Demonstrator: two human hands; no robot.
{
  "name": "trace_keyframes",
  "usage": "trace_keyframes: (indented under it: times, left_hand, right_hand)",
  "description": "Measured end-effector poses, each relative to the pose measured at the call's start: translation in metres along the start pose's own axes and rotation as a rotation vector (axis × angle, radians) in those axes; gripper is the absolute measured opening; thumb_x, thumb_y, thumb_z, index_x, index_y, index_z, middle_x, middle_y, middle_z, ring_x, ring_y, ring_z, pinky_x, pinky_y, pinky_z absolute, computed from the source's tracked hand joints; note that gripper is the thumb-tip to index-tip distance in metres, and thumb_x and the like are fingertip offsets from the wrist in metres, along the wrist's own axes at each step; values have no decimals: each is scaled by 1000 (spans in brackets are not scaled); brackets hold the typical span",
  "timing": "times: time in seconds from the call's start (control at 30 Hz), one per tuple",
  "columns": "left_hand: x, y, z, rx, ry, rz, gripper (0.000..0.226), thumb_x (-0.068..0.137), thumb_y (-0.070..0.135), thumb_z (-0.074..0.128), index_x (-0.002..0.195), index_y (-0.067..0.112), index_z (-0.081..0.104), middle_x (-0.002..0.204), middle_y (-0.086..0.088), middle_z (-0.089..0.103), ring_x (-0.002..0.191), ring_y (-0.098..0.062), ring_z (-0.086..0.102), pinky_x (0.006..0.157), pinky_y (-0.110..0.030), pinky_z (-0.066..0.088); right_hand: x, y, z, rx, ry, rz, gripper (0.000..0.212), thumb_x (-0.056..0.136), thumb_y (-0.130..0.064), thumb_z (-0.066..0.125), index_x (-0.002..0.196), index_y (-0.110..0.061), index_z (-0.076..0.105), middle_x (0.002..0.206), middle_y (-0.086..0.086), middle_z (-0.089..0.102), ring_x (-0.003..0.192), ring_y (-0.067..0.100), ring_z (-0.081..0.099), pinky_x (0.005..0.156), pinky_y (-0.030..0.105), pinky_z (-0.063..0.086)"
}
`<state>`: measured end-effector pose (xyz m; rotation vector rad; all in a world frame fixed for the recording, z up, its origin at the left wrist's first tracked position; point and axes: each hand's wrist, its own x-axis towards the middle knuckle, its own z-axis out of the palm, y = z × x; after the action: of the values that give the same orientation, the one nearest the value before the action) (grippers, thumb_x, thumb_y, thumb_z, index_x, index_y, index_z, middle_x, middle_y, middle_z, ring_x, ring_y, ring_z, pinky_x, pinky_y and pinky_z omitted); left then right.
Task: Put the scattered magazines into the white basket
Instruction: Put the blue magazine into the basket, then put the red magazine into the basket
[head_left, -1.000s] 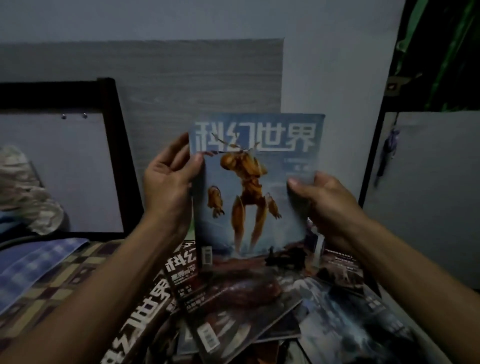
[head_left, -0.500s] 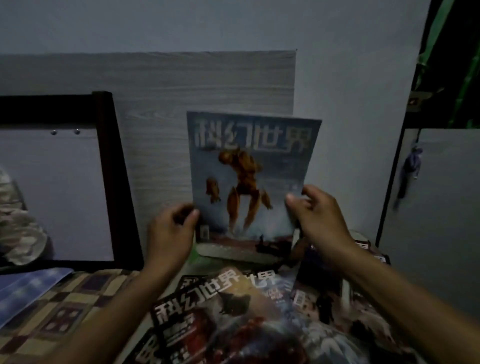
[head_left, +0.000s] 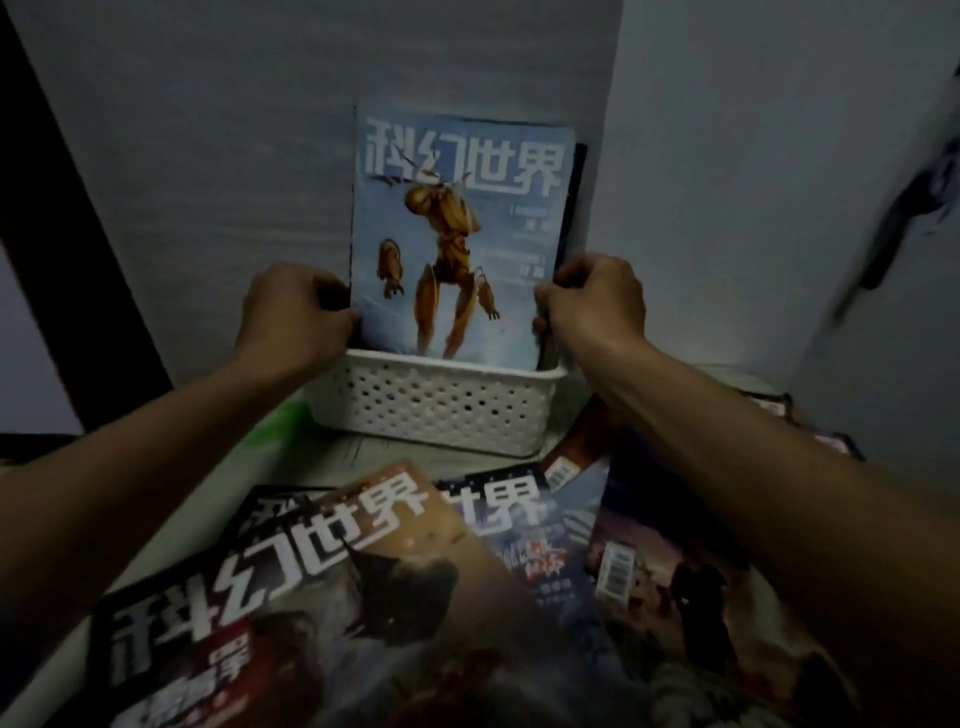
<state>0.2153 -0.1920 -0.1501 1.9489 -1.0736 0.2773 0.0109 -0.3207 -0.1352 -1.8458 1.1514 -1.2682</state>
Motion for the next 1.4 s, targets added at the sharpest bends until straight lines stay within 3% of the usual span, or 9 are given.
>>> trace_keyframes:
  times: [0.13, 0.37, 0.5, 0.63, 0.8, 0.9, 1.0, 1.17, 1.4]
  left_hand:
    - [-2, -4, 9, 32, -26, 63, 45, 93, 30, 53, 138, 28, 47, 129, -8, 64, 108, -30, 63, 85, -36, 46]
    - [-42, 9, -22, -247, -167, 5, 56, 91, 24, 64, 142, 20, 42, 147, -6, 44, 125, -17, 49, 95, -31, 40]
    - [-99, 9, -78, -135, -1, 73, 23, 88, 24, 61, 110, 30, 61, 102, 2, 65, 89, -16, 63, 75, -29, 48]
    - [-168, -1, -132, 436, -193, 97, 13, 86, 41, 58, 89, 29, 63, 75, 0, 67, 77, -26, 65, 60, -30, 40]
    - [-225, 5, -153, 383, -459, -77, 25, 81, 61, 57, 97, 42, 48, 91, 14, 62, 71, -4, 52, 57, -25, 38]
    - [-229, 23, -163, -311, -405, -524, 48, 76, 37, 78, 113, 37, 47, 92, 8, 66, 72, -9, 64, 57, -25, 49]
    - [-236, 44, -169, -835, -508, -859, 37, 83, 8, 70, 119, 6, 61, 91, -14, 76, 72, -26, 73, 59, -32, 59]
    - [-254, 76, -163, -783, -513, -571, 36, 83, -8, 61, 103, 22, 66, 83, -2, 78, 76, -20, 76, 59, -30, 60]
    - [-214, 75, -172, -925, -157, -224, 43, 85, -2, 66, 98, 39, 69, 96, 7, 77, 88, -10, 74, 63, -21, 57]
  right_hand:
    - [-11, 6, 1, -64, -6, -34, 39, 80, -14, 69, 108, -22, 42, 110, -2, 53, 90, 16, 53, 58, 19, 36]
    - [-85, -11, -37, -138, -219, -242, 41, 87, -6, 60, 125, -19, 49, 125, 2, 54, 106, 13, 54, 87, 34, 50]
    - [-137, -27, -75, -368, -516, -383, 12, 91, -29, 61, 103, -27, 60, 86, -11, 63, 73, 2, 59, 58, 24, 46]
    - [-174, -46, -95, -729, -894, -212, 45, 80, -64, 62, 86, -20, 70, 85, -1, 69, 75, 15, 66, 70, 39, 57]
    - [-208, -51, -99, -856, -836, -154, 63, 68, -75, 64, 108, -26, 59, 109, 0, 64, 81, 12, 59, 63, 29, 46]
    - [-216, -48, -106, -737, -744, -8, 82, 64, -68, 72, 130, -24, 50, 127, 3, 60, 100, 21, 60, 73, 29, 44]
    - [-221, -41, -118, -497, -739, 198, 52, 65, -51, 83, 104, -24, 60, 105, -4, 62, 87, 13, 60, 69, 26, 46]
    - [-218, -39, -141, -323, -578, 286, 10, 77, -14, 77, 82, -8, 72, 76, 10, 72, 65, 18, 66, 62, 36, 56]
    - [-197, -78, -167, 111, -260, 75, 11, 85, -6, 68, 85, -16, 65, 56, -2, 67, 37, 1, 56, 33, 15, 37]
